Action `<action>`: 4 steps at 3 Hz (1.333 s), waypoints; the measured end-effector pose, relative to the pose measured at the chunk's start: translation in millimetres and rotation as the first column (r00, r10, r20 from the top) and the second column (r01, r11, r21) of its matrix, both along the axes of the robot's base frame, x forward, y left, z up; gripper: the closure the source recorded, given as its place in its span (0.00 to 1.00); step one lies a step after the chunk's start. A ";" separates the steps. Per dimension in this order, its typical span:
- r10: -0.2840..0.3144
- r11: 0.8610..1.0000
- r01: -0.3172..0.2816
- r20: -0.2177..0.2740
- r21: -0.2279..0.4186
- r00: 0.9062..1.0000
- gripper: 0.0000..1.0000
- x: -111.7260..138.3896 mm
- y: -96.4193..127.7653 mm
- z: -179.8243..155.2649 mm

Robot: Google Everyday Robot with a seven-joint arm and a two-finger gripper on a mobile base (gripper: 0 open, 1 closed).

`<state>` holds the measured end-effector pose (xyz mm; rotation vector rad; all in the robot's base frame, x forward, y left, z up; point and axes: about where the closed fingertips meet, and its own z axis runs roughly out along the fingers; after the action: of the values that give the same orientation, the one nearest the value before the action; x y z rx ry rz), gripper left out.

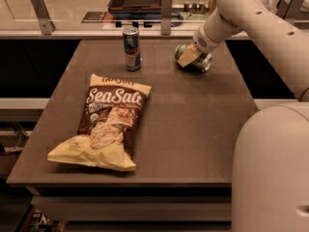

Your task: Knock green can over

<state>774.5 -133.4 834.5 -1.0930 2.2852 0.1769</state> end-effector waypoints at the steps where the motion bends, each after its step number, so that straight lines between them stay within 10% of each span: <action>1: 0.002 1.000 -0.002 -0.003 0.000 1.000 0.61 0.2 1.3 -2.1; 4: 0.004 1.000 -0.004 -0.007 0.000 1.000 0.00 0.4 2.8 -2.2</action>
Offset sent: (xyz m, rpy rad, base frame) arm 0.0002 0.0013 -0.0023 -0.0001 0.0034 0.0019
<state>774.9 -130.6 832.3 -1.0988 2.2895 0.1823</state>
